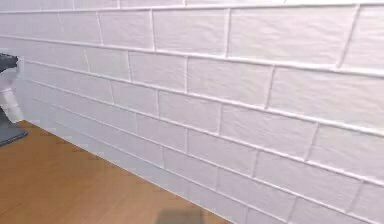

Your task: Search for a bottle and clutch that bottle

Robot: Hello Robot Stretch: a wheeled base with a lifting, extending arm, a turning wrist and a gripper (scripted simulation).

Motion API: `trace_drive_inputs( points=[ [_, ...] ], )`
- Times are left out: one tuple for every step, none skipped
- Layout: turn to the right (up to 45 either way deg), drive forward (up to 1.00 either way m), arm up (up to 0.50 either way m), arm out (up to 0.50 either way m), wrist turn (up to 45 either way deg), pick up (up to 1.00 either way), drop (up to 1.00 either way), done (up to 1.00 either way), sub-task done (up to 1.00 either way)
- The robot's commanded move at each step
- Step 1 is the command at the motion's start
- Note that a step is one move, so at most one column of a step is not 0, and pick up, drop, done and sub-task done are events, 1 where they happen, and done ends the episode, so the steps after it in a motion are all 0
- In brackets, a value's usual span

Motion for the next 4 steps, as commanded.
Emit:
trace_drive_inputs(
  points=[
    [45.0,0.00,0.00,0.00,0.0,0.00,0.00,0.00,0.00],
    [45.0,0.00,0.00,0.00,0.0,0.00,0.00,0.00,0.00],
    [18.0,0.00,0.00,0.00,0.0,0.00,0.00,0.00,0.00],
    [0.0,1.00,0.00,0.00,0.0,0.00,0.00,0.00,0.00]
  ],
)
